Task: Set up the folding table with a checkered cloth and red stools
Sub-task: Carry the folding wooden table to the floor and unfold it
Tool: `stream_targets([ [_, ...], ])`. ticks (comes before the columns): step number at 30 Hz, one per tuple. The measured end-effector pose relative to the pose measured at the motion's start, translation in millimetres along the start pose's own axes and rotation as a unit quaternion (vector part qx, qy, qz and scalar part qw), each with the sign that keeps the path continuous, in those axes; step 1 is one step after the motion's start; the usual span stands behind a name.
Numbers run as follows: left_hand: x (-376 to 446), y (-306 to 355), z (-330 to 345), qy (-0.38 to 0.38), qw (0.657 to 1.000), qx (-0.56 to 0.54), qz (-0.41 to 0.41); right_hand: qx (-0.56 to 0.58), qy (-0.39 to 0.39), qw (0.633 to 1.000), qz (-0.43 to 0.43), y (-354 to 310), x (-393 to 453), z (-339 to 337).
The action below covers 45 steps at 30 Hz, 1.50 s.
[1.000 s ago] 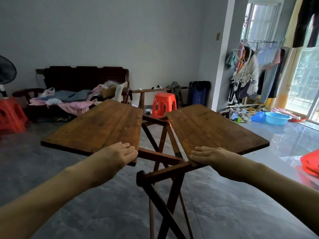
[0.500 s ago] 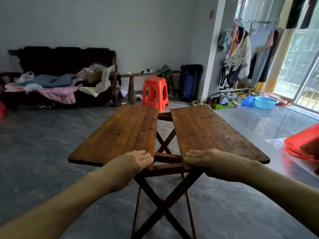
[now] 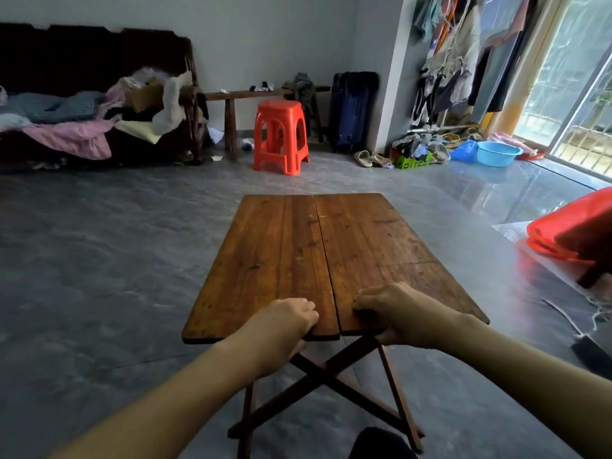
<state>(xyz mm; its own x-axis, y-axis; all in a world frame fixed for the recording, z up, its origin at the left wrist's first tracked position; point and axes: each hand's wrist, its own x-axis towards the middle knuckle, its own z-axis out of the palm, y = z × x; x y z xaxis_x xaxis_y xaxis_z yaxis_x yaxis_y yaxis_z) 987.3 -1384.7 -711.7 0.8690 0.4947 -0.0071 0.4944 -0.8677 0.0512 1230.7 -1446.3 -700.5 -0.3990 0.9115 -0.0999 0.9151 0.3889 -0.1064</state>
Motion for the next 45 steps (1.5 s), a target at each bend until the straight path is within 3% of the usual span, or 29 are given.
stream_targets([
  [13,5,0,-3,0.063,0.998,-0.015,-0.005,0.021,0.06,0.998,0.003,5,3,0],
  [19,6,1,4,0.035,0.999,-0.006,0.001,0.022,0.066,0.997,-0.015,5,-5,18],
  [26,27,11,12,0.072,0.997,-0.041,-0.01,0.037,0.077,0.995,0.052,17,-7,12],
  [31,31,16,18,0.058,0.997,-0.039,-0.016,0.054,0.1,0.992,0.055,22,-12,26],
  [38,8,36,44,0.012,0.999,-0.044,0.006,-0.015,0.002,0.998,0.057,18,-26,58],
  [45,15,30,51,0.048,0.997,-0.057,-0.007,0.067,0.026,0.993,0.091,27,-19,62],
])
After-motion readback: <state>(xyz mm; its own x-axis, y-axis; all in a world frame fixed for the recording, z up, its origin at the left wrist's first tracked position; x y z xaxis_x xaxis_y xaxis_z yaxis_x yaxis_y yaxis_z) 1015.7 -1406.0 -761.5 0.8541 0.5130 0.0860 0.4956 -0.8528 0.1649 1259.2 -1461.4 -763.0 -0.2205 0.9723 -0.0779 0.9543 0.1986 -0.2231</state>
